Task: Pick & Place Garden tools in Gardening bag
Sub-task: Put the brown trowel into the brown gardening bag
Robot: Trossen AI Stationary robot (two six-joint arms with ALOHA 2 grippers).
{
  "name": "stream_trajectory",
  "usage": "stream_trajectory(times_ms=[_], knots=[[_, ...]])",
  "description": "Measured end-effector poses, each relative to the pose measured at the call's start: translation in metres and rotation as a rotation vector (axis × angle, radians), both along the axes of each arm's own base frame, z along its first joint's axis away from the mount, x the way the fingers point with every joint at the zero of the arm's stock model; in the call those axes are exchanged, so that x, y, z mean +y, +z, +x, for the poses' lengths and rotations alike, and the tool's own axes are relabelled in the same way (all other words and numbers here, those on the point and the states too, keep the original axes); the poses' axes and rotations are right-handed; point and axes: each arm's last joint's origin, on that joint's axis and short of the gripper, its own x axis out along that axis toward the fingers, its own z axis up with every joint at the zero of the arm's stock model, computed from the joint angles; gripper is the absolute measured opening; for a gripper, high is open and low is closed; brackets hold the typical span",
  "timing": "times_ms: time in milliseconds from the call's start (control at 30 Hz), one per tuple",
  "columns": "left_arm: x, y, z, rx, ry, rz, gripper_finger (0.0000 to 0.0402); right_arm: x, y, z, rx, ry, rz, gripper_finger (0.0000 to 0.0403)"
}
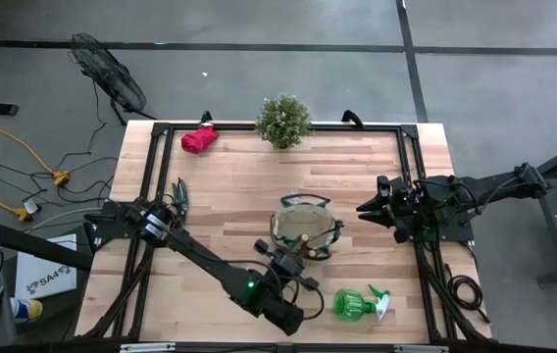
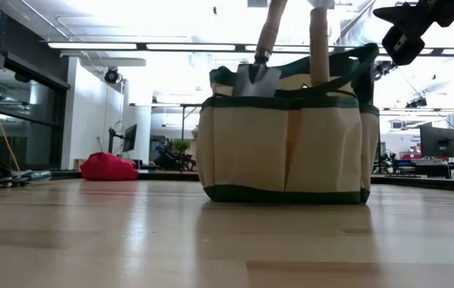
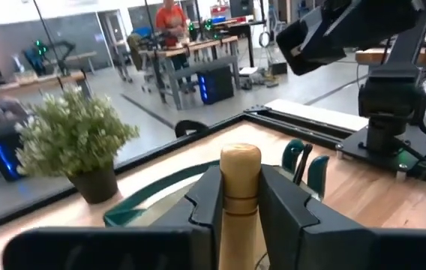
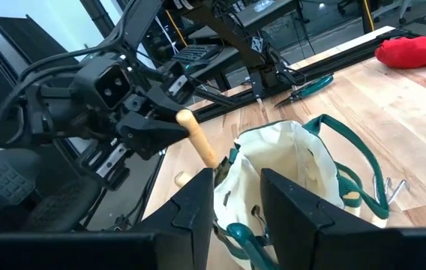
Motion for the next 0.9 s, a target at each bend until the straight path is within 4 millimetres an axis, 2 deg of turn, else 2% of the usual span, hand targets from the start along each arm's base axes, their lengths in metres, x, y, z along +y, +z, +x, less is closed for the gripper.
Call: stream_trajectory(times_ms=[433,733,900], knots=[[0.016,-0.005,0.006,-0.042,-0.008,-0.132,0.0071,0.0,0.0,0.0,0.0,0.0,0.0,0.0103],[0.017,-0.005,0.004,-0.042,0.017,-0.086,0.0156,0.0,0.0,0.0,0.0,0.0,0.0,0.0103],[0.018,0.011,0.0,-0.054,0.028,-0.06,0.0184,0.0,0.0,0.0,0.0,0.0,0.0,0.0103]])
